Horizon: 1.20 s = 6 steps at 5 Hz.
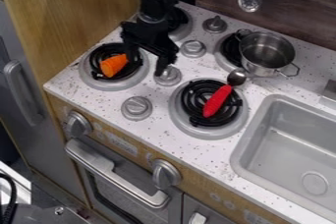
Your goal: Take the carrot and put it between the two right burners
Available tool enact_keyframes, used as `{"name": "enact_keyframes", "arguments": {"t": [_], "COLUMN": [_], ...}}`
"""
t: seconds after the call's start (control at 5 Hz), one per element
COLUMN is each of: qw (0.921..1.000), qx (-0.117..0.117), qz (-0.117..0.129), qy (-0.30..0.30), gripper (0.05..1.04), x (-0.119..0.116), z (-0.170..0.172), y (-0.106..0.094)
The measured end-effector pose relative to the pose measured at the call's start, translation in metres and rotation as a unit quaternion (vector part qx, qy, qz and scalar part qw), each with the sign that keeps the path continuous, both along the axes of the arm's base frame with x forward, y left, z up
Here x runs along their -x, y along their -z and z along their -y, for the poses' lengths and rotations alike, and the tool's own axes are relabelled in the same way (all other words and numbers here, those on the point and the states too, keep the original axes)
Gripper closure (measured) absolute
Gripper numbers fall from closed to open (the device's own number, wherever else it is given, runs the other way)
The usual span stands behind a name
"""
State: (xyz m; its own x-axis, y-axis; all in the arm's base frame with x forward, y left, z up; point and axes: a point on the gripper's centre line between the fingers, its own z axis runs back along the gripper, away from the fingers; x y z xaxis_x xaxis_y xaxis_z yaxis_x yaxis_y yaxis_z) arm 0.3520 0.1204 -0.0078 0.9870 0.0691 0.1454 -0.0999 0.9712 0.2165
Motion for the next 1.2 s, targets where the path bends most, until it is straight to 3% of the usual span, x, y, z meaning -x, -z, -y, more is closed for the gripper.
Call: {"name": "enact_keyframes", "arguments": {"t": [0.4,1.0,1.2], "qw": [0.9991,0.9971,0.9964], "qx": [-0.014,0.005,0.014], "qz": [0.008,-0.042,-0.051], "qy": [-0.039,-0.064,-0.065], "gripper": [0.086,0.118,0.391], "x": [0.004,-0.008,-0.01], "z": [-0.04,-0.055,-0.055], "y": [-0.005,0.032,0.04]}}
